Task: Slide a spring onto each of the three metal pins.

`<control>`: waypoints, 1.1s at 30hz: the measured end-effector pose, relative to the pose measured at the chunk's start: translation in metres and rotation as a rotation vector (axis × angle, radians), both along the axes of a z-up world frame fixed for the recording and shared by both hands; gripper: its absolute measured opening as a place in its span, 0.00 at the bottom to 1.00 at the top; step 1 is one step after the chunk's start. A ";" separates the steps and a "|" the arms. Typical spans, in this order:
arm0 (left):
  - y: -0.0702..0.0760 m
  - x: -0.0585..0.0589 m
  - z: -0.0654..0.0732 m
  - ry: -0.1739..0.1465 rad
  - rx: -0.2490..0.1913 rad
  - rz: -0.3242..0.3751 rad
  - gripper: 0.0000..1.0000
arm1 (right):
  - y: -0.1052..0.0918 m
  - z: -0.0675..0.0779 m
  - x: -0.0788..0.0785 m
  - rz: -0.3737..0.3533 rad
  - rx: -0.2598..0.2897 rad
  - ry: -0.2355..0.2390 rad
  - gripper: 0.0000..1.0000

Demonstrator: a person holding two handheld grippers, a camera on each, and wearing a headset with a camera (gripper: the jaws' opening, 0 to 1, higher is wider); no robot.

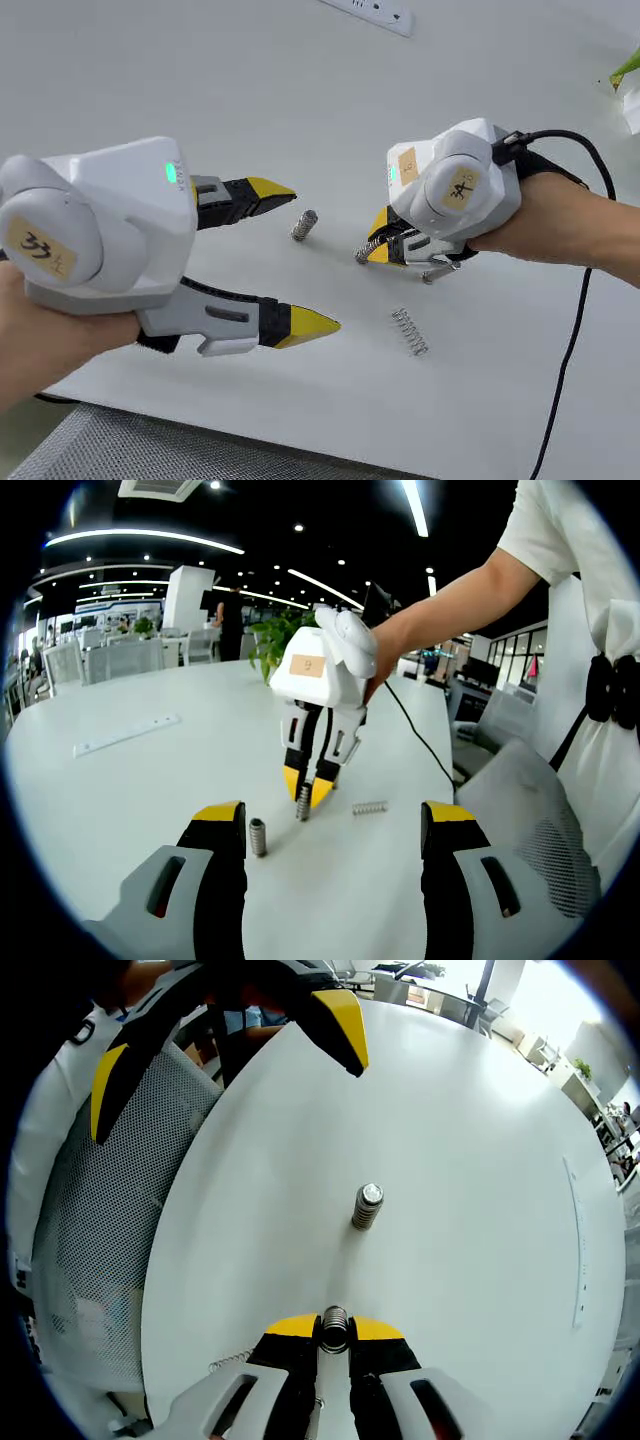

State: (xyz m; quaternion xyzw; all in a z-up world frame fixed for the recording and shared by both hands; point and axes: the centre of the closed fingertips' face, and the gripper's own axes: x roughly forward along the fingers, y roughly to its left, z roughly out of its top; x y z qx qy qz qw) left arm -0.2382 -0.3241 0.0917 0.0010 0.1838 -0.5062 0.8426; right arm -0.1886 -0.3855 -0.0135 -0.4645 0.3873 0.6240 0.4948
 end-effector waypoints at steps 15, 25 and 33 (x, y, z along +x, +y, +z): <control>0.001 -0.002 0.000 0.000 0.001 0.003 0.70 | -0.001 -0.006 -0.002 -0.010 0.001 -0.005 0.09; 0.000 -0.003 0.000 -0.002 0.005 -0.003 0.70 | 0.001 -0.002 -0.003 -0.033 0.020 0.002 0.16; -0.001 -0.007 0.001 -0.004 0.015 -0.013 0.69 | 0.002 0.012 0.000 -0.107 0.079 0.014 0.23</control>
